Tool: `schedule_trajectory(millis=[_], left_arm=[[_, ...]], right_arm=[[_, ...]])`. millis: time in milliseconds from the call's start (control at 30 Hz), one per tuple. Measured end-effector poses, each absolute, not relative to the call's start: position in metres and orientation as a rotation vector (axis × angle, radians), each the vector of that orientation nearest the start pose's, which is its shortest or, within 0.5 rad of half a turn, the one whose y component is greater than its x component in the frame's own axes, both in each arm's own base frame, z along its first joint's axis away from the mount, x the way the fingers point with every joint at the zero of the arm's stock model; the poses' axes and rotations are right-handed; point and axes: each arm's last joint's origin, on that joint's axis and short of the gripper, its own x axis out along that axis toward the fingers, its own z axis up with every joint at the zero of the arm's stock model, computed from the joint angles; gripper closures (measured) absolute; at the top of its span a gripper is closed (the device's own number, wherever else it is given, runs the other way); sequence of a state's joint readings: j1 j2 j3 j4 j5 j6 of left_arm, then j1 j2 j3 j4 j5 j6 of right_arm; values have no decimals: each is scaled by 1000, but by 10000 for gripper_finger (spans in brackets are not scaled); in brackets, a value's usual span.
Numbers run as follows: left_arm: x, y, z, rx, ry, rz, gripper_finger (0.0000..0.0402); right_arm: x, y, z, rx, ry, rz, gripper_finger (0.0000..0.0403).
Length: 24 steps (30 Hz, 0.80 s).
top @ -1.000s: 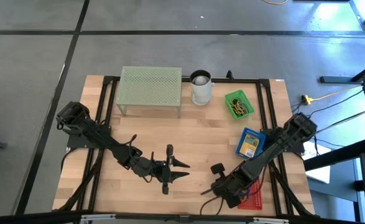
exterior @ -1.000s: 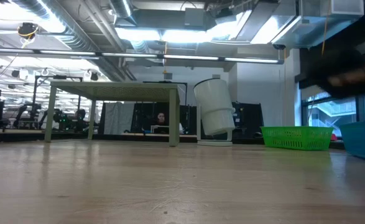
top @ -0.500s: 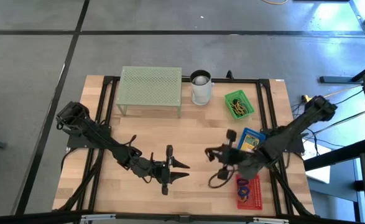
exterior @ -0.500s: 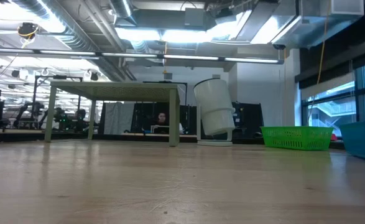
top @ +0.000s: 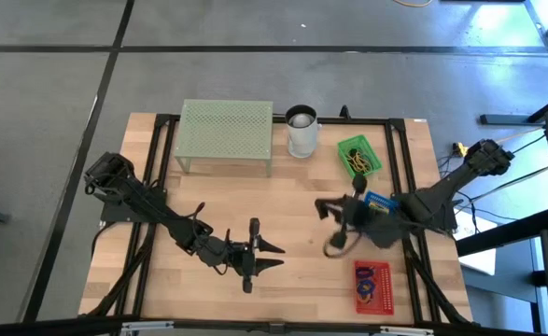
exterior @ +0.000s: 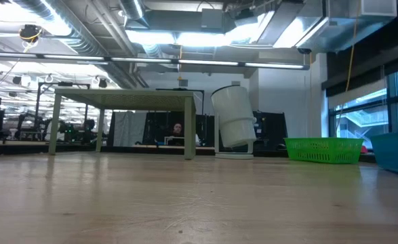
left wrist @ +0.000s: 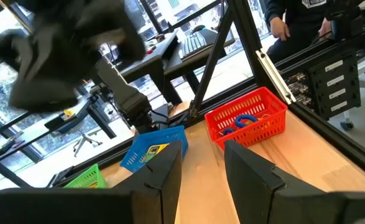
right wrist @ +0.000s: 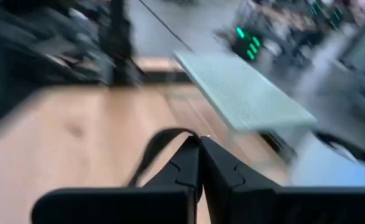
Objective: Pick & Place Office Desk Supplies
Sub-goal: Put the black rubber band into the green bin
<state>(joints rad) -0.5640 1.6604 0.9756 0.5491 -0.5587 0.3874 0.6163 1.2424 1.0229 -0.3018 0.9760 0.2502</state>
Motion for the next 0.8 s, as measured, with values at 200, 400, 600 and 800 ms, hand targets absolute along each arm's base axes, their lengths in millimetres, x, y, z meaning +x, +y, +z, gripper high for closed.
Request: schedule_trajectory(millis=[200, 400, 600, 800], left_arm=[[315, -181, 246, 459, 112, -28, 286], [315, -181, 246, 459, 112, -29, 286], [315, -181, 246, 459, 112, -30, 289], [315, -180, 246, 459, 112, -28, 290]], right_arm=[[213, 74, 297, -54, 574, -628, 392], [199, 23, 274, -17, 803, -898, 392], [190, -19, 235, -2, 943, -1076, 392], [177, -52, 208, 58, 1080, -1142, 392]])
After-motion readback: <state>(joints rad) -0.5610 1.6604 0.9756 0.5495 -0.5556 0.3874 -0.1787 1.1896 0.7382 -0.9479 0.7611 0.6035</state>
